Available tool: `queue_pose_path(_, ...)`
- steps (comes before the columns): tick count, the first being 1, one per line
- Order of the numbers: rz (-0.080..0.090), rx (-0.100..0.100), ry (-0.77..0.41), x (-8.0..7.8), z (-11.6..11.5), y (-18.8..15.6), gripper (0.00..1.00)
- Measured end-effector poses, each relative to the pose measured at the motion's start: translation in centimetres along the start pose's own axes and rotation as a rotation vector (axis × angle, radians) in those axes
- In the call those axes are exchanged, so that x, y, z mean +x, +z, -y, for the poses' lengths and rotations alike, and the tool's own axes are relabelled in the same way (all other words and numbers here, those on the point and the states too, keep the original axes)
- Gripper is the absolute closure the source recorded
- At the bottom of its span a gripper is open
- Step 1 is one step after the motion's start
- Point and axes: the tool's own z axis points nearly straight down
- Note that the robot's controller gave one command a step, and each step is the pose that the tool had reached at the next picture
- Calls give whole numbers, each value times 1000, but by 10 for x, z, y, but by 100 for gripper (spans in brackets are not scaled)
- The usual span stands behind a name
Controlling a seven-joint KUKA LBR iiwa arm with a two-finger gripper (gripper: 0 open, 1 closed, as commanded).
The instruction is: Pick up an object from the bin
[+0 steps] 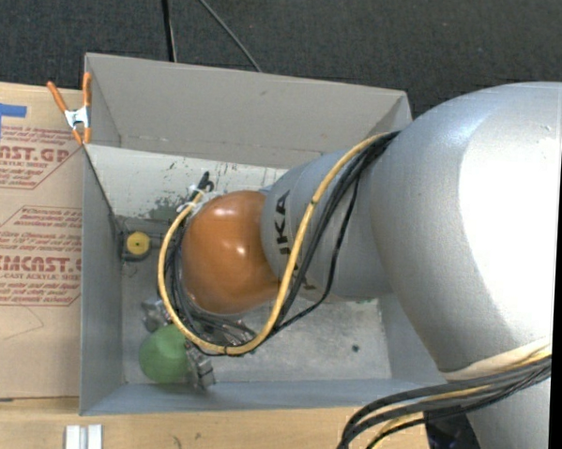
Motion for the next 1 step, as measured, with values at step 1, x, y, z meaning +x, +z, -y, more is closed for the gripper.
queue_pose_path(1, 3, 0, 2, -1, 0, -3, 100)
